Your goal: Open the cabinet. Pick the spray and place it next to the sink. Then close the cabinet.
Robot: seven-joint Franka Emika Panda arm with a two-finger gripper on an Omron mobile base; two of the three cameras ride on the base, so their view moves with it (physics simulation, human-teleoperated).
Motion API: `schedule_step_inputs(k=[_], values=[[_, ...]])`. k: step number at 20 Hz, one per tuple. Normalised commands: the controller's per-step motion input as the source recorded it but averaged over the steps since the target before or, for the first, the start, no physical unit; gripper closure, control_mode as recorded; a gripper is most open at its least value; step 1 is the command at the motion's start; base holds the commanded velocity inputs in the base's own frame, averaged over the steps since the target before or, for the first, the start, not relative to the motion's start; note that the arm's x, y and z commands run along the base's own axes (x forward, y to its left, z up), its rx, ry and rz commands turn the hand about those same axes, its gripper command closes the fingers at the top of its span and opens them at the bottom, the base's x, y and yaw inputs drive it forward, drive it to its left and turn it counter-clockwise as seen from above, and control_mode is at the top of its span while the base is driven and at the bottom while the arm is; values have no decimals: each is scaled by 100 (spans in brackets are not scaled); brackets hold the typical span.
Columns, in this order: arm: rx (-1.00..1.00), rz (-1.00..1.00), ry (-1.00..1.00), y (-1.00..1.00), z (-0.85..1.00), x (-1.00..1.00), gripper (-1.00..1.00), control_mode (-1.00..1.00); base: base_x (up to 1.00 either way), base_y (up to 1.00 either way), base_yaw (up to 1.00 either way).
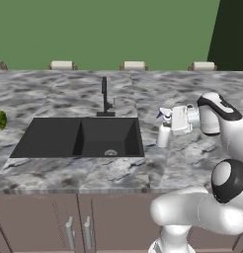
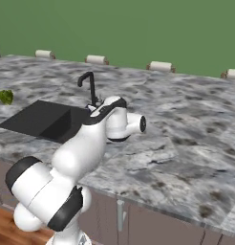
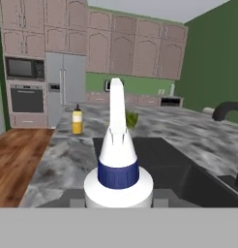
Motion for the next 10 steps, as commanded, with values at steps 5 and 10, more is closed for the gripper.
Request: schedule_step_inputs(k=[5,10], values=[[-5,0,0,0,-31,24,100,-100,0,0,0],[0,0,-1,-2,-24,21,100,-100,0,0,0]])
